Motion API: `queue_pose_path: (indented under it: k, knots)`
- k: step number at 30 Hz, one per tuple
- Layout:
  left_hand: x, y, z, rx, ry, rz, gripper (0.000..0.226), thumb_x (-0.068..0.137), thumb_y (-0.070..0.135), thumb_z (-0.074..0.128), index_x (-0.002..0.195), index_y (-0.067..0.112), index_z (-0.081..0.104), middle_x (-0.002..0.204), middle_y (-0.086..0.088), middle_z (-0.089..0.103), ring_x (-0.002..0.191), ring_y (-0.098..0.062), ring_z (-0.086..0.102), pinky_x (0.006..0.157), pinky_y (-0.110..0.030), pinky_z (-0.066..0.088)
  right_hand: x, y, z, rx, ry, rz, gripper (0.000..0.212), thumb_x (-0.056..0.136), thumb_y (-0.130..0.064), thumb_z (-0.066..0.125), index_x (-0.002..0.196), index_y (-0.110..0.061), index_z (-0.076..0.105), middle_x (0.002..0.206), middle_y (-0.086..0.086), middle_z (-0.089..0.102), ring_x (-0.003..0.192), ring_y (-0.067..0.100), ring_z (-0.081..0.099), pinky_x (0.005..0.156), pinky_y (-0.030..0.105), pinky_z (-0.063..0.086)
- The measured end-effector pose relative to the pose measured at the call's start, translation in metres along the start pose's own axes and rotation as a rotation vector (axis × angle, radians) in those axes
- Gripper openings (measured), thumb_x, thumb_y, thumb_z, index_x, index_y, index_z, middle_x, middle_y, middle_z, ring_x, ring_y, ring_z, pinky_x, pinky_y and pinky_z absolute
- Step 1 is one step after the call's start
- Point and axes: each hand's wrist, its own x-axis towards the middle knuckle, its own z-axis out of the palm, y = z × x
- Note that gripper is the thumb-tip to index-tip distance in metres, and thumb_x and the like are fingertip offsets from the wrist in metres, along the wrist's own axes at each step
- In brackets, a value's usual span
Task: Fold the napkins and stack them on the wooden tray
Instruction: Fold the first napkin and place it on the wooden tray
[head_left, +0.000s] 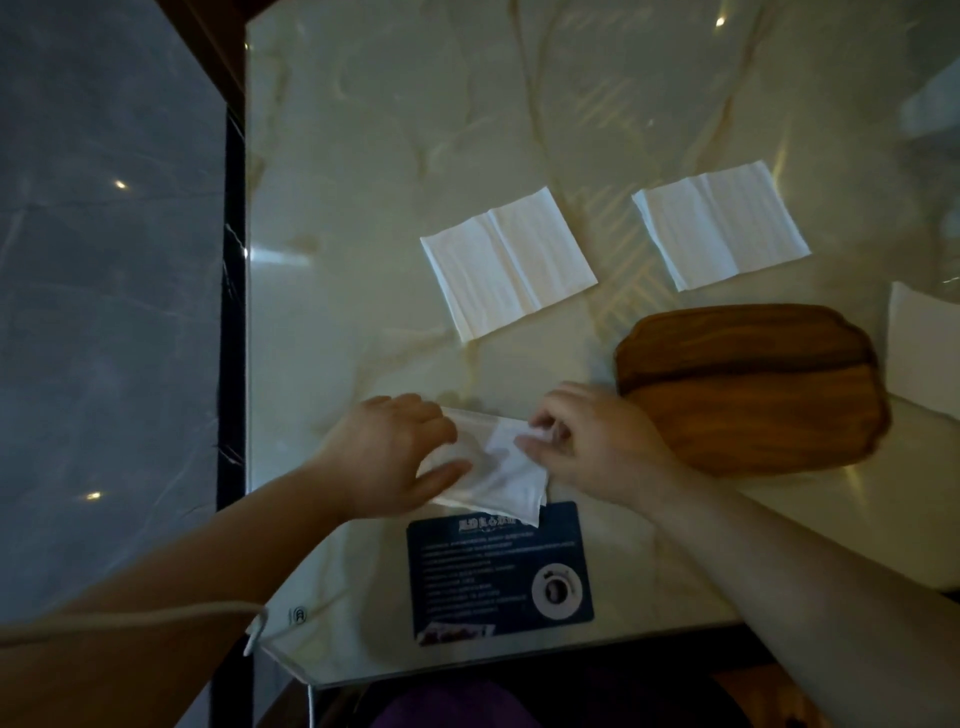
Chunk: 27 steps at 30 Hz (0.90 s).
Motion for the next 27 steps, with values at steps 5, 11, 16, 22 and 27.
queue_pose_path:
  k: [5, 11, 16, 22, 27]
  knots:
    - [0.023, -0.012, 0.007, 0.07, 0.054, -0.208, 0.025, 0.082, 0.032, 0.062, 0.103, 0.018, 0.063, 0.097, -0.003, 0.063, 0.086, -0.025, 0.06, 0.063, -0.033, 0.045, 0.014, 0.011, -0.002, -0.213, -0.058, 0.109, 0.022, 0.085, -0.042, 0.059, 0.093, -0.02, 0.058, 0.093, -0.005, 0.057, 0.084, 0.015, 0.055, 0.067, 0.032, 0.043]
    - [0.028, -0.016, 0.01, 0.04, 0.009, -0.284, 0.013, 0.084, 0.028, 0.06, 0.093, 0.019, 0.063, 0.091, -0.002, 0.051, 0.087, -0.024, 0.054, 0.064, -0.031, 0.04, 0.014, 0.005, 0.006, -0.189, -0.079, 0.142, 0.018, 0.086, -0.033, 0.062, 0.076, -0.025, 0.049, 0.087, -0.003, 0.057, 0.08, 0.017, 0.054, 0.065, 0.032, 0.041]
    - [0.017, -0.013, 0.003, -0.341, 0.048, -0.404, 0.002, 0.082, 0.023, 0.066, 0.083, 0.021, 0.066, 0.089, 0.005, 0.058, 0.079, -0.008, 0.053, 0.068, -0.02, 0.039, 0.002, 0.003, 0.0, 0.174, -0.018, 0.249, 0.011, 0.083, -0.028, 0.067, 0.076, -0.026, 0.06, 0.076, -0.011, 0.064, 0.072, 0.005, 0.06, 0.061, 0.022, 0.048]
    - [0.019, 0.012, -0.018, -0.939, 0.229, -0.697, 0.006, 0.084, 0.017, 0.065, 0.079, 0.019, 0.066, 0.074, -0.004, 0.072, 0.068, -0.021, 0.068, 0.06, -0.033, 0.058, -0.019, -0.002, -0.016, 0.692, 0.206, 0.391, 0.012, 0.083, -0.017, 0.07, 0.075, -0.025, 0.065, 0.071, -0.008, 0.072, 0.068, 0.006, 0.068, 0.058, 0.017, 0.051]
    - [0.037, 0.04, -0.022, -1.135, 0.21, -0.727, 0.004, 0.081, 0.016, 0.069, 0.085, 0.016, 0.072, 0.074, -0.005, 0.074, 0.066, -0.024, 0.069, 0.056, -0.036, 0.059, -0.034, 0.009, -0.035, 0.788, 0.285, 0.408, 0.01, 0.084, -0.015, 0.067, 0.078, -0.022, 0.065, 0.075, -0.006, 0.073, 0.069, 0.006, 0.068, 0.055, 0.015, 0.05]
